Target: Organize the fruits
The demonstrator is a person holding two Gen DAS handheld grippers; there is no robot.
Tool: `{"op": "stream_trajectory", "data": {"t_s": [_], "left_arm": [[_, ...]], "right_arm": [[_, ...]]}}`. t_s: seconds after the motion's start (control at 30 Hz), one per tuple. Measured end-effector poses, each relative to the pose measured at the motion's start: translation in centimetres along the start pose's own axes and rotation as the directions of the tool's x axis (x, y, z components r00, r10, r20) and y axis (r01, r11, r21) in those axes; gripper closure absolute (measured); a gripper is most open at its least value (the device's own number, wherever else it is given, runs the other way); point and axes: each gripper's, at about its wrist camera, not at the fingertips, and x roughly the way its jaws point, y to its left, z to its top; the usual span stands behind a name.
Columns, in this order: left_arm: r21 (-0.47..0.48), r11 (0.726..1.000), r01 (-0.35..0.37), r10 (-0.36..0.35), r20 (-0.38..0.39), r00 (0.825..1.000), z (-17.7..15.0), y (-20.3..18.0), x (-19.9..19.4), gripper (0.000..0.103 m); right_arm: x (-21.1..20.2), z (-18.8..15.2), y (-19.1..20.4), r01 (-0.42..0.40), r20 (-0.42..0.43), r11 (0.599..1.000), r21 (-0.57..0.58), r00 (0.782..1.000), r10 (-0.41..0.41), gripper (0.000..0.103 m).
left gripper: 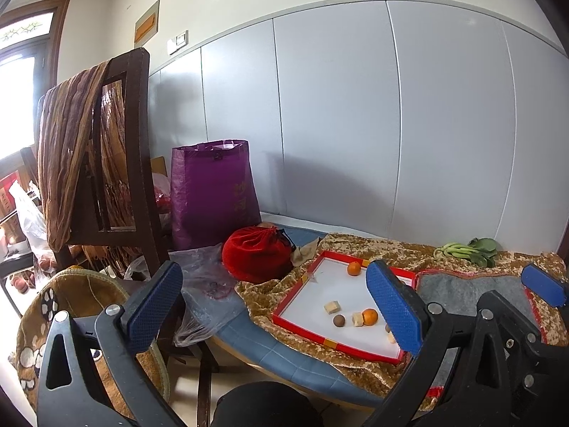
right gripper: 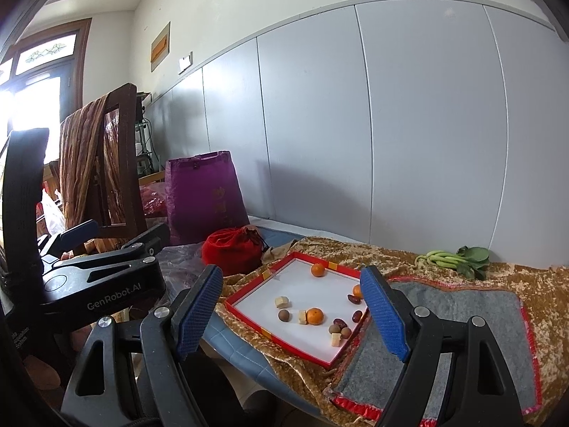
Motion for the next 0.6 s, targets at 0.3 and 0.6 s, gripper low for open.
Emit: {"op": "stream_trajectory", "data": {"t_s": [0.3,0.6], "left_arm": [[-0.009,1.000,0.002,-0.002,-0.004,1.000,0.0,0.5,0.3,0.000],[-0.009,1.000,0.012,-0.012,-0.009,1.000,0.0,0.6,0.9,0.000]], "right_arm": [[0.2,0.1,0.6,-0.010,0.001,1.000,-0.012,1.000,0.010,0.022],[1.7,0.2,0.7,-0.019,-0.020,1.000,-0.009,1.000,0.019,0.022]]}}
